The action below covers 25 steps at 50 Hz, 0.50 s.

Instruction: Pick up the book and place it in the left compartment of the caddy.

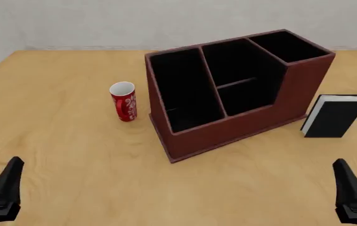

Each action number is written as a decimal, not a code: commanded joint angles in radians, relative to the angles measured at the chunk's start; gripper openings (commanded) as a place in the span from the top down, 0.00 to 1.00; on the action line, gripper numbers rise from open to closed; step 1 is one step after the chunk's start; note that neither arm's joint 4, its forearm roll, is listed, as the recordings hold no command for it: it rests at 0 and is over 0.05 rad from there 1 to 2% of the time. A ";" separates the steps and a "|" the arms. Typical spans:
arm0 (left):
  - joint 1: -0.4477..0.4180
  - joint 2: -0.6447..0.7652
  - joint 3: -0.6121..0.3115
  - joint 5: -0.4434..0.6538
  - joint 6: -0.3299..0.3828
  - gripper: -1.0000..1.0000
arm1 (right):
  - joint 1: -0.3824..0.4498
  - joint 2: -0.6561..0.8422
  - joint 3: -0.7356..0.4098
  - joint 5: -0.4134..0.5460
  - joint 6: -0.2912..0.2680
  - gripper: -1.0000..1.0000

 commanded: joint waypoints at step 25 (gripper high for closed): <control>-0.036 -0.027 -0.013 -0.018 0.017 0.00 | -0.028 0.003 -0.122 0.077 -0.110 0.00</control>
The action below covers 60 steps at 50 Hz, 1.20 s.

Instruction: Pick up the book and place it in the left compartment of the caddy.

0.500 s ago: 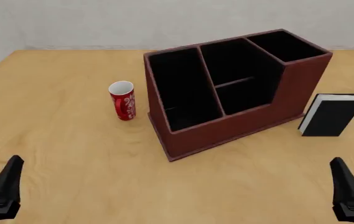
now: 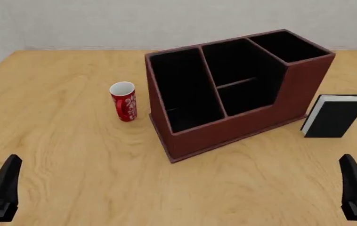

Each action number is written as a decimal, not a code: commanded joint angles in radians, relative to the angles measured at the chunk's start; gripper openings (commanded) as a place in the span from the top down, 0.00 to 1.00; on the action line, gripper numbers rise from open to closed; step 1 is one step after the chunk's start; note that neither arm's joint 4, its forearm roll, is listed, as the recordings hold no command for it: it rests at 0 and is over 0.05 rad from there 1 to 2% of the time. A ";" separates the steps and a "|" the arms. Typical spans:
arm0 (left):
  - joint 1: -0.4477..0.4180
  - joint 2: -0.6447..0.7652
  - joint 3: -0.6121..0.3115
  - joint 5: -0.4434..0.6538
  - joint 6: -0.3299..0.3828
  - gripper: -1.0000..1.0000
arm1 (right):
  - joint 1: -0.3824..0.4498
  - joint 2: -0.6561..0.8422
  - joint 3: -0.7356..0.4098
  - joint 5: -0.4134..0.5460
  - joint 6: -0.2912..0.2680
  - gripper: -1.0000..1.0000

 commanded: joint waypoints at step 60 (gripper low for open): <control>-0.069 -0.004 -0.058 -0.004 0.024 0.00 | -0.044 0.690 -0.503 0.402 -1.184 0.00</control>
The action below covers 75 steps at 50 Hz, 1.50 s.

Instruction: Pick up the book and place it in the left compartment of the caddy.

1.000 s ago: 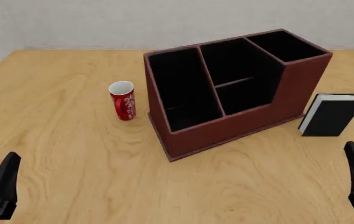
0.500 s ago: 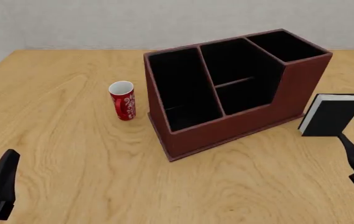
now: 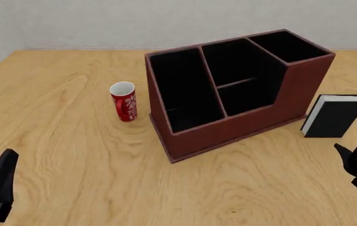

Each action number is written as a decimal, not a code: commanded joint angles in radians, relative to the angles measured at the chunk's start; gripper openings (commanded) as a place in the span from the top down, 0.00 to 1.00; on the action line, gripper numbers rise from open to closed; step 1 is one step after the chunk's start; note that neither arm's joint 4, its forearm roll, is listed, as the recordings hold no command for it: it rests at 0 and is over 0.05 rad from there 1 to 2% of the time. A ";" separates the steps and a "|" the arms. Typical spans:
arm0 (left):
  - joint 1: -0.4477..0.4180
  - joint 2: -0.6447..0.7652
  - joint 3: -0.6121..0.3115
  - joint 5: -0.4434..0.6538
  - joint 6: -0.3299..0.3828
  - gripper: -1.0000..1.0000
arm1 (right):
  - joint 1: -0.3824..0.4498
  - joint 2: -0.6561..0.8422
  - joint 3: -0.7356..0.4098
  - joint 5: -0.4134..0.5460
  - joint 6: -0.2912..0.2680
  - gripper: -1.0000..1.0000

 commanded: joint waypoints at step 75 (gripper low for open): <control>0.075 0.084 -0.032 -0.055 0.123 0.00 | -0.292 0.807 -0.384 -0.260 -0.468 0.00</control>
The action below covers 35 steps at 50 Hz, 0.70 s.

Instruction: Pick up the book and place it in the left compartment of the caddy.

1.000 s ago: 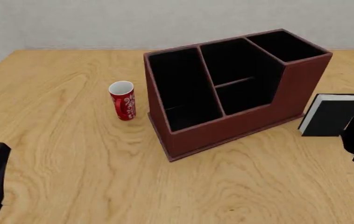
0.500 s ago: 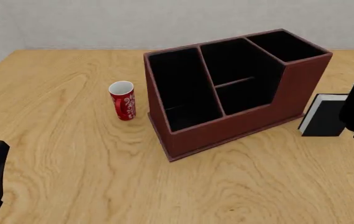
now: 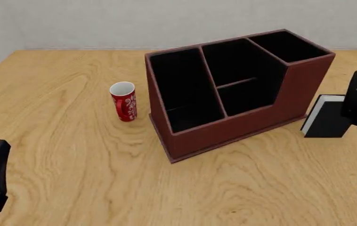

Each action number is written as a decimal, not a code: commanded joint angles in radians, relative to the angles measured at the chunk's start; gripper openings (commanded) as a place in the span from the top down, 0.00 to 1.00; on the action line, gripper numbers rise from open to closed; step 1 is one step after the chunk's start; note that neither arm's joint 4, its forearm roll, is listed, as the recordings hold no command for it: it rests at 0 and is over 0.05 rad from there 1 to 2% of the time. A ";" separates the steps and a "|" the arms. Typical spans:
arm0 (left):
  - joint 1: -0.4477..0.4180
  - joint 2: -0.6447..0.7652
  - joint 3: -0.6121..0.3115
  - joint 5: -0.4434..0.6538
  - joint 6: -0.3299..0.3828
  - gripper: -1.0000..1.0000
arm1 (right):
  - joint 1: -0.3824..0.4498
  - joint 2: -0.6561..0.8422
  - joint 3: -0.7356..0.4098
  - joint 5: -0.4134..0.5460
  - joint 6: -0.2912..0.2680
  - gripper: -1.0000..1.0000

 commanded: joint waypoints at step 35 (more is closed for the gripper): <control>0.060 0.017 0.012 -0.029 -0.013 0.00 | -0.060 0.177 -0.129 0.000 -0.173 0.00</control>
